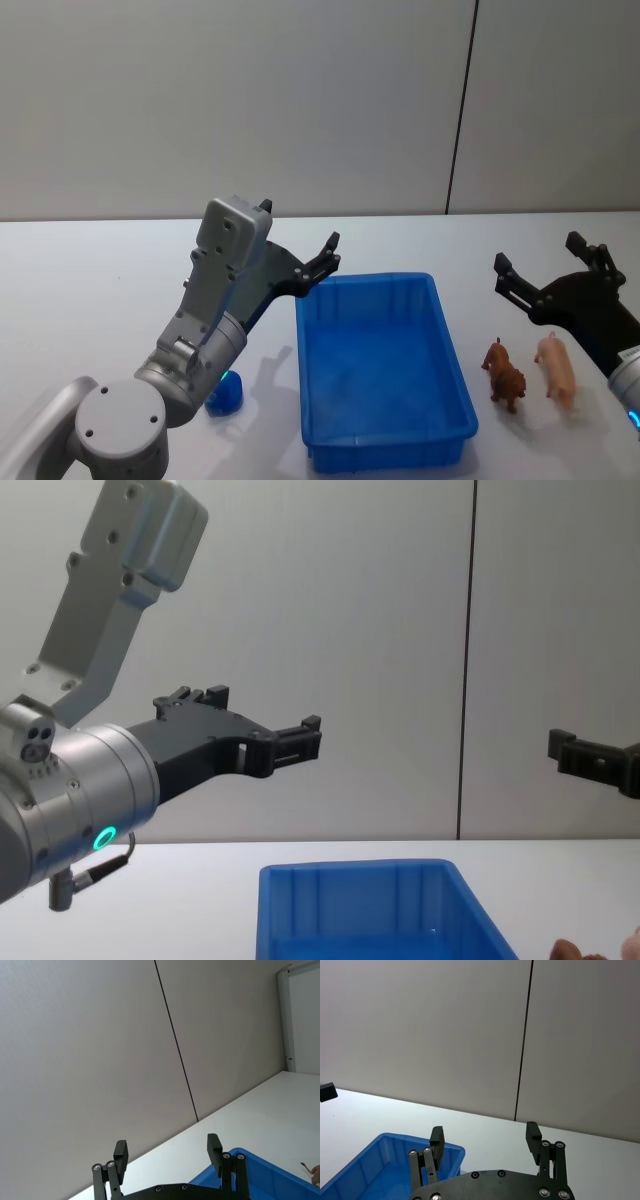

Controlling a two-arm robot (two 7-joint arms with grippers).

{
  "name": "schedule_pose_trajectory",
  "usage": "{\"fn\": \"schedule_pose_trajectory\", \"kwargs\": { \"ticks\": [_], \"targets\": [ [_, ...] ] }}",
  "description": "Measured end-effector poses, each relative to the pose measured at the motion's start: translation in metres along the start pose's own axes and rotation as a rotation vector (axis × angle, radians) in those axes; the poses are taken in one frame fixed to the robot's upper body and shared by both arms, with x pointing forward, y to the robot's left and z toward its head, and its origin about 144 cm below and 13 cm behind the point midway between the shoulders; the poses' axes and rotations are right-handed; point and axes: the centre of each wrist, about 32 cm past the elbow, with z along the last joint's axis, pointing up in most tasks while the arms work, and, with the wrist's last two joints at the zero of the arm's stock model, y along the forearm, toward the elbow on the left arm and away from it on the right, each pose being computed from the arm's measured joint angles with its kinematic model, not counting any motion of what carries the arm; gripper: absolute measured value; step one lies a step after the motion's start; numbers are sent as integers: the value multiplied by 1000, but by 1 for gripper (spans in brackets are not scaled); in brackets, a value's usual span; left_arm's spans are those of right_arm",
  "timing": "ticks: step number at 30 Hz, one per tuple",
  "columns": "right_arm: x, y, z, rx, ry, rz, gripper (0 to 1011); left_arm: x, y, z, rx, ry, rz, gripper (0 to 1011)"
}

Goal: Pick up the two dolls from the table and place them into the box.

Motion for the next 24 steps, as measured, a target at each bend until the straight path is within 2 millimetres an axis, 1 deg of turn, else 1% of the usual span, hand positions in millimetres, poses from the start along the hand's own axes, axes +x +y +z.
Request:
{"fn": "schedule_pose_trajectory", "kwargs": {
  "ticks": [24],
  "targets": [
    [2, -1, 0, -2, 2, 1, 1004, 0, 0, 0, 0, 0, 0, 1001]
  ]
}}
